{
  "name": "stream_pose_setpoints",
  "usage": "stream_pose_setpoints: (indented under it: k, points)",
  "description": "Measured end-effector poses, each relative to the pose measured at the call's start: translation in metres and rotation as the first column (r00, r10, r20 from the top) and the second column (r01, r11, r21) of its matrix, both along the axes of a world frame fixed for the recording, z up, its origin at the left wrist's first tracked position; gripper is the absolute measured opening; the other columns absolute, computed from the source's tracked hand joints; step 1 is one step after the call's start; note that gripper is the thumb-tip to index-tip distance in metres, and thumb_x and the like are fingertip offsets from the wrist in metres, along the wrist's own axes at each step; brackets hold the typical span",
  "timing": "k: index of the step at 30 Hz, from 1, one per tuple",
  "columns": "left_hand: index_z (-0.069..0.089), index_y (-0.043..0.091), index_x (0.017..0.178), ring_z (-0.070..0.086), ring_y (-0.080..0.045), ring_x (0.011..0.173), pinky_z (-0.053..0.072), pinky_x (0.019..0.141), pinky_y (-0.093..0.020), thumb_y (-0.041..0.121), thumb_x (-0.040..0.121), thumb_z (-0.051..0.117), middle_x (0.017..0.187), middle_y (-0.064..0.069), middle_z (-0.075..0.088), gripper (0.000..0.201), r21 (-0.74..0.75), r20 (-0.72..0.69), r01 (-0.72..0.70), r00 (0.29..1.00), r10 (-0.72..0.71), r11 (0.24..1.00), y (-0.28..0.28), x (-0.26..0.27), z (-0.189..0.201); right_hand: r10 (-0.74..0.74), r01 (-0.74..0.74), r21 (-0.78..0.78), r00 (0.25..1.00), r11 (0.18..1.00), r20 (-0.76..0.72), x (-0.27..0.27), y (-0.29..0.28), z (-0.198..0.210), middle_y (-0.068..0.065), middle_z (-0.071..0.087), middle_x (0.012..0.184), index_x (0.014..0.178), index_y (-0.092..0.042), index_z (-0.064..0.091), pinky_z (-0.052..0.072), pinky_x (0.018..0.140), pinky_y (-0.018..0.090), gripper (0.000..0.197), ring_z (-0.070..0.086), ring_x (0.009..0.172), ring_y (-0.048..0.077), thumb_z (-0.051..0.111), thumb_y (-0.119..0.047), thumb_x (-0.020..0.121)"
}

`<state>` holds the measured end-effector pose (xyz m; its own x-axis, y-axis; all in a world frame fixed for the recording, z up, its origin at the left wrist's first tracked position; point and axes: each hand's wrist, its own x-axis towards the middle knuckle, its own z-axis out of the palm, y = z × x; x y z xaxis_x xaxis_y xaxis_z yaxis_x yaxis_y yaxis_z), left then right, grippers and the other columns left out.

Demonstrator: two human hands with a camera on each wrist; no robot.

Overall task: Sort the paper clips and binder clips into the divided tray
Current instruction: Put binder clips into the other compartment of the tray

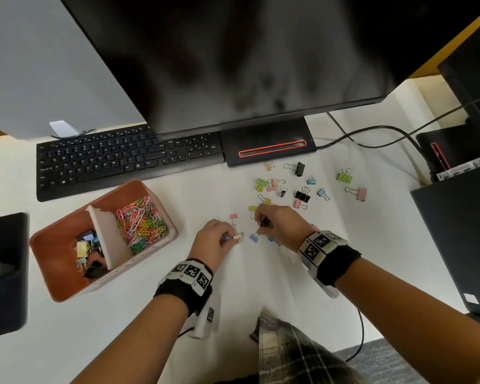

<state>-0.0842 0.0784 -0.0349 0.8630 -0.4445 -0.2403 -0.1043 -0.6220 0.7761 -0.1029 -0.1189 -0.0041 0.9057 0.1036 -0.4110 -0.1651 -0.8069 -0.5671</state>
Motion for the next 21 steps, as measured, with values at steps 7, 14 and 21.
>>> stream_pose_setpoints:
  k: [7,14,21]
  points:
    - [0.063,0.017,0.079,0.056,-0.01,0.075,0.048,0.068,-0.01,0.009,0.076,0.071,0.085,0.002,0.058,0.012,-0.174,0.144,-0.092,0.983,0.118,0.98,0.06,-0.012,0.089,0.083,-0.104,0.138,0.985,0.985,0.153,0.012,0.056,0.054,-0.012,0.057,0.082,0.097,-0.017,0.058,0.038,0.067,0.011,0.017,0.051,0.069,-0.004,0.067,-0.017,0.083]
    - [0.059,0.02,0.072,0.058,-0.013,0.065,0.044,0.065,-0.02,0.007,0.069,0.077,0.082,-0.005,0.061,0.023,0.254,0.29,-0.413,0.895,0.338,0.875,0.212,0.007,0.124,0.433,-0.477,0.095,0.852,0.874,0.292,0.055,0.22,0.095,-0.001,0.061,0.102,0.097,-0.02,0.056,0.049,0.083,0.032,0.016,0.057,0.091,0.015,0.064,-0.019,0.083]
    - [0.065,0.014,0.097,0.056,-0.012,0.077,0.042,0.077,-0.023,0.003,0.073,0.07,0.1,-0.005,0.063,0.027,0.312,0.137,-0.376,0.926,0.351,0.872,0.237,0.02,0.111,0.421,-0.442,0.077,0.885,0.894,0.2,0.066,0.272,0.085,0.001,0.05,0.126,0.123,-0.023,0.046,0.052,0.084,0.038,0.052,0.058,0.1,0.02,0.072,-0.025,0.077]
